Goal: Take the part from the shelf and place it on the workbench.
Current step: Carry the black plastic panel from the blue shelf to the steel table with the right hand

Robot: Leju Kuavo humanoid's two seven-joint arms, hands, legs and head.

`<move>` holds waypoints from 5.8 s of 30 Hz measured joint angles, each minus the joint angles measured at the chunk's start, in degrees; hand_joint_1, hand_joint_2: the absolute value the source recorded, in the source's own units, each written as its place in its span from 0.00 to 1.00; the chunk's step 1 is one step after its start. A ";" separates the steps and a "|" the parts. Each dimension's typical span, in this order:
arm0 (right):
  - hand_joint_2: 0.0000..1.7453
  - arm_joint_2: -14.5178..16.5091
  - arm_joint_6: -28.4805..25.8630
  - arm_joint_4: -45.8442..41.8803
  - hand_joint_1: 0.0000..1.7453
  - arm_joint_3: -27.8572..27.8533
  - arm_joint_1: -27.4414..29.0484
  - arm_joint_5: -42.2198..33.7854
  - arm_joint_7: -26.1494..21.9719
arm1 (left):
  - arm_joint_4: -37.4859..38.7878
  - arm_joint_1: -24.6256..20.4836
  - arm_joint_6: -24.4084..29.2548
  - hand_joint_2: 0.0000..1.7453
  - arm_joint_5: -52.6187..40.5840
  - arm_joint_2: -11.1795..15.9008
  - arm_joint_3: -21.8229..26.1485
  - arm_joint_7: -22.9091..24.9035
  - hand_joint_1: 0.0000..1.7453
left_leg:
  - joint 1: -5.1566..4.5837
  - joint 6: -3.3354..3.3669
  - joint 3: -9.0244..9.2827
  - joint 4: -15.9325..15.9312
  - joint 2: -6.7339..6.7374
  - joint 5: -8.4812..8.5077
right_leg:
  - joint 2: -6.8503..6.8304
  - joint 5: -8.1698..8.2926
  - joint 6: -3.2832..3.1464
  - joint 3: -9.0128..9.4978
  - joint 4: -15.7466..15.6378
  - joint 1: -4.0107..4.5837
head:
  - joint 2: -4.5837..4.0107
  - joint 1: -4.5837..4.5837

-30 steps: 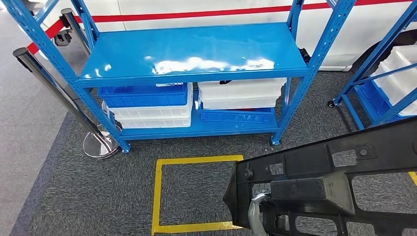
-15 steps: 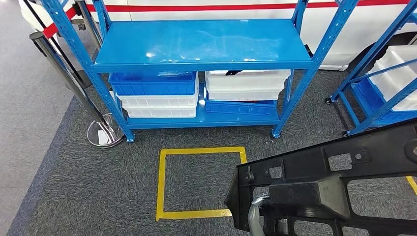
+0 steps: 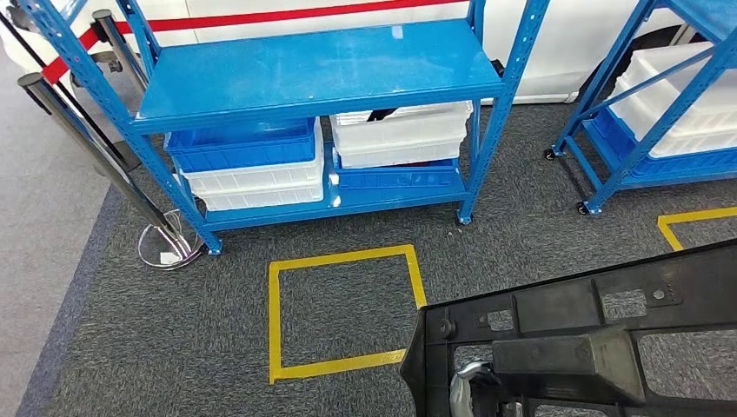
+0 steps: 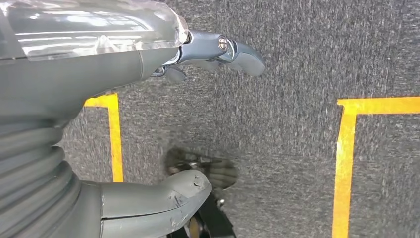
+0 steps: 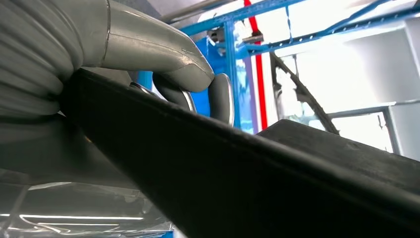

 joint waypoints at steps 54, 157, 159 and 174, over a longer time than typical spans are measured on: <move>1.00 8.20 8.97 -2.33 1.00 -10.06 7.27 6.30 0.54 | 0.07 -0.36 -0.50 1.00 -1.68 0.21 0.12 0.53 0.00 | 0.57 1.22 10.74 -17.01 5.01 5.60 | -4.16 1.22 3.21 -4.24 2.95 -0.89 | -0.01 0.38; 1.00 14.27 15.57 -3.91 1.00 -16.28 8.43 9.31 -1.55 | 0.13 -0.51 -1.01 1.00 -4.88 -1.45 1.21 -0.62 0.00 | 0.81 -0.20 3.40 -0.12 -0.19 -2.44 | 2.27 1.90 0.82 -3.82 0.92 -0.06 | -0.01 -0.17; 1.00 14.27 15.57 -3.90 1.00 -16.28 8.43 9.31 -1.55 | 0.13 -0.58 -1.01 1.00 -4.88 -1.45 1.21 -0.61 0.00 | 0.83 0.07 5.24 -5.85 -1.19 2.21 | 3.96 1.77 0.95 -3.72 1.20 -0.06 | 0.00 -0.18; 1.00 14.27 15.55 -3.92 1.00 -16.30 8.38 9.55 -1.55 | 0.15 -0.62 -1.02 1.00 -4.93 -1.41 1.23 -0.72 0.00 | 0.85 2.67 9.85 -16.89 3.50 5.53 | -1.38 -1.56 4.50 -9.65 11.85 -1.08 | -0.01 0.77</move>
